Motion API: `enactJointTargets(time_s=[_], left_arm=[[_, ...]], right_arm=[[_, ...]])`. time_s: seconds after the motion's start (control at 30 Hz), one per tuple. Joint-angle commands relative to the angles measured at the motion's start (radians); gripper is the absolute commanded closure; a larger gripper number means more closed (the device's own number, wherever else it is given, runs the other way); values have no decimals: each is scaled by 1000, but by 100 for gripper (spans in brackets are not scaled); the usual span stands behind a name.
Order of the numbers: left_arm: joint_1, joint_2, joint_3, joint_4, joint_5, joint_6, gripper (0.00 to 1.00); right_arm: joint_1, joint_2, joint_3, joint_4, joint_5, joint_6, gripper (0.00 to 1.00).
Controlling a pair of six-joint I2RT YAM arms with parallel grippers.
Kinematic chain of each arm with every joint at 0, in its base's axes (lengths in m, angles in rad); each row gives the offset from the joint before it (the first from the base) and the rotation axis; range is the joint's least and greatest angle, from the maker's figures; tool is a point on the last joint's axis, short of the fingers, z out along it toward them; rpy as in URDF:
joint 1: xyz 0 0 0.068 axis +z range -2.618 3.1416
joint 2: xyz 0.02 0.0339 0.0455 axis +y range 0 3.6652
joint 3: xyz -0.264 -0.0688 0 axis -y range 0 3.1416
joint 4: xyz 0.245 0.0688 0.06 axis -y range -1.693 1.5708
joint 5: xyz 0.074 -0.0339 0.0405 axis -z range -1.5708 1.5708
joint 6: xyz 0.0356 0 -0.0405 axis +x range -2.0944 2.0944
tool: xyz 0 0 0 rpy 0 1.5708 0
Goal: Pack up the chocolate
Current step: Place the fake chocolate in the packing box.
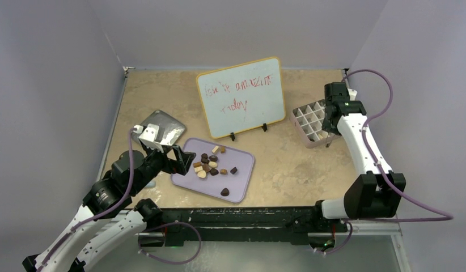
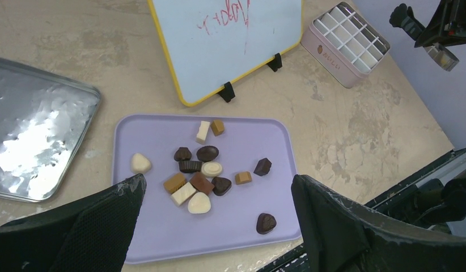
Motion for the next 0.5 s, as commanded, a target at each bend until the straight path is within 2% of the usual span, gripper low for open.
enactJointTargets(time_s=[0.0,0.2,0.47], left_arm=[[-1,-14,-7,54,21,12,0],[-1,-17,-7,53,21,14,0],[-2,-11,-6,54,23,14,0]], right_arm=[[-31,28,-16,75,-58,-26,73],[-79,62,-42,93,-51,-21,72],[-101,63,-85,124,-66,-17,65]])
